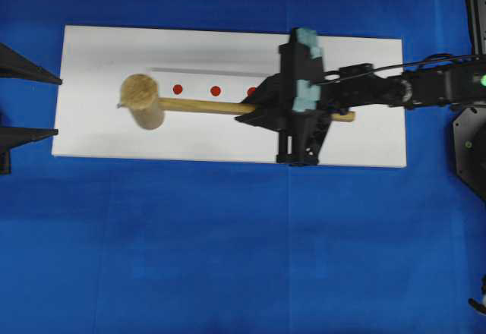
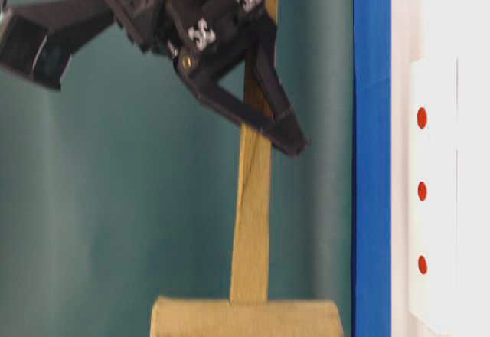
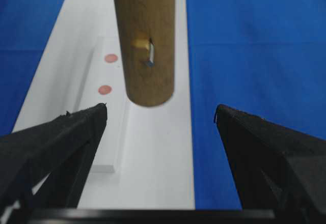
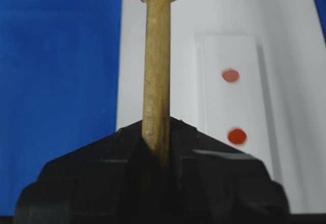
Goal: Hit the mark with a hammer.
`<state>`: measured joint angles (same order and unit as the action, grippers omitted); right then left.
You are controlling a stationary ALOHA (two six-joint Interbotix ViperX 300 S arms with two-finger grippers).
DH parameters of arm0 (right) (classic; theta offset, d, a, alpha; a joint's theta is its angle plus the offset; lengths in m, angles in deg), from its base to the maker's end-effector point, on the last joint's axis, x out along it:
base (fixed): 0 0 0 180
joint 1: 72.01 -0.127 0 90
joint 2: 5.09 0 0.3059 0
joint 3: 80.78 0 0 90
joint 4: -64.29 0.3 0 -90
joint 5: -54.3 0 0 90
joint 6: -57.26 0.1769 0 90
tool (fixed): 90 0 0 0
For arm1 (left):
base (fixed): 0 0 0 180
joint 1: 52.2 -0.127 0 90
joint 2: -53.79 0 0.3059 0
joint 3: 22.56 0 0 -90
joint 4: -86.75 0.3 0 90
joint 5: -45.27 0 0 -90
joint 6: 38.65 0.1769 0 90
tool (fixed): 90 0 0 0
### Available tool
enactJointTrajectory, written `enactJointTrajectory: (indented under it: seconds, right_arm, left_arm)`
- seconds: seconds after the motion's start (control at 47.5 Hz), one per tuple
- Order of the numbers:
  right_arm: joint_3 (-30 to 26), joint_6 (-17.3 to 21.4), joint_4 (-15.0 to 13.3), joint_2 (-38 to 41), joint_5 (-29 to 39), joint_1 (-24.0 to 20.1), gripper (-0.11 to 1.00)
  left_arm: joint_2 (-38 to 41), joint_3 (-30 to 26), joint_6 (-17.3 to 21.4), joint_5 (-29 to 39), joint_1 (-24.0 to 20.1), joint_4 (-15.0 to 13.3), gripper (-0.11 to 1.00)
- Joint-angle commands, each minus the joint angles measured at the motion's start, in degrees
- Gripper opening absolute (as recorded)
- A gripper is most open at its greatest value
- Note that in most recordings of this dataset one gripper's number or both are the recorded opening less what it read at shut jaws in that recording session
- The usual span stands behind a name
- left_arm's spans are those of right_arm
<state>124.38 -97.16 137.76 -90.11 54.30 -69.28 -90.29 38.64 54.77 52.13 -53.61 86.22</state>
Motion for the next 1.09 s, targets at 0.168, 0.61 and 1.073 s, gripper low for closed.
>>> enactJointTrajectory:
  seconds: [0.168,0.61,1.073]
  right_arm:
    - [-2.4,-0.1,-0.5,-0.4,0.2,-0.1,0.01]
    - [-2.5,-0.2,-0.8,-0.4,0.0,-0.1,0.01]
    - [-2.5,-0.2,-0.9,-0.4,0.2,-0.2,0.01]
  left_arm:
    - [0.9,-0.4,-0.2,-0.9,-0.1,-0.2,0.85]
    - [17.6,-2.2,-2.5,-20.7,-0.1,-0.4,0.86]
    - [37.1,-11.1,-4.4,-29.6,-0.9,-0.4,0.94]
